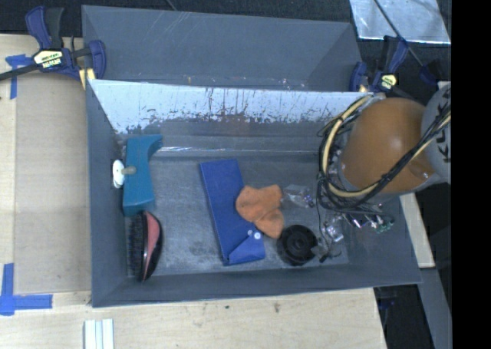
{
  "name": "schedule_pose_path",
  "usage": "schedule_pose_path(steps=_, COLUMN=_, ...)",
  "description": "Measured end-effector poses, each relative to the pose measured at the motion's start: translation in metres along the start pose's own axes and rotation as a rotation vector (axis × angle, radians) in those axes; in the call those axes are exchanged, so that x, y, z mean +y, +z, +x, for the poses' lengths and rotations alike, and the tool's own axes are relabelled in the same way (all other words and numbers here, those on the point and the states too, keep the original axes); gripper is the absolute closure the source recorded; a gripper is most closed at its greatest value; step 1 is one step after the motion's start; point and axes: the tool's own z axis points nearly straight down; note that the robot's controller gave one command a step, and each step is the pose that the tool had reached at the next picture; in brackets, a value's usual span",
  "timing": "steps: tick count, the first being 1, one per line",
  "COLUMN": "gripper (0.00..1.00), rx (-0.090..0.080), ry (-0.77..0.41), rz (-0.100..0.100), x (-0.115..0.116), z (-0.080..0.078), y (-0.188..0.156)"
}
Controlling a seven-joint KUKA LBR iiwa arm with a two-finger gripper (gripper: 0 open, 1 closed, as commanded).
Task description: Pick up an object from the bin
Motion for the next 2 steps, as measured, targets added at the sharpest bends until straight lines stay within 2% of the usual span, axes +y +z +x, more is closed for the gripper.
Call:
schedule_pose_path(steps=1, gripper=1.0, rx=-0.009, ry=0.078, rz=0.008, x=0.0038, z=0.0101, y=0.0347)
schedule_pose_path(steps=2, gripper=1.0, rx=-0.009, ry=0.078, rz=0.008, x=0.0038, z=0.0101, y=0.0347)
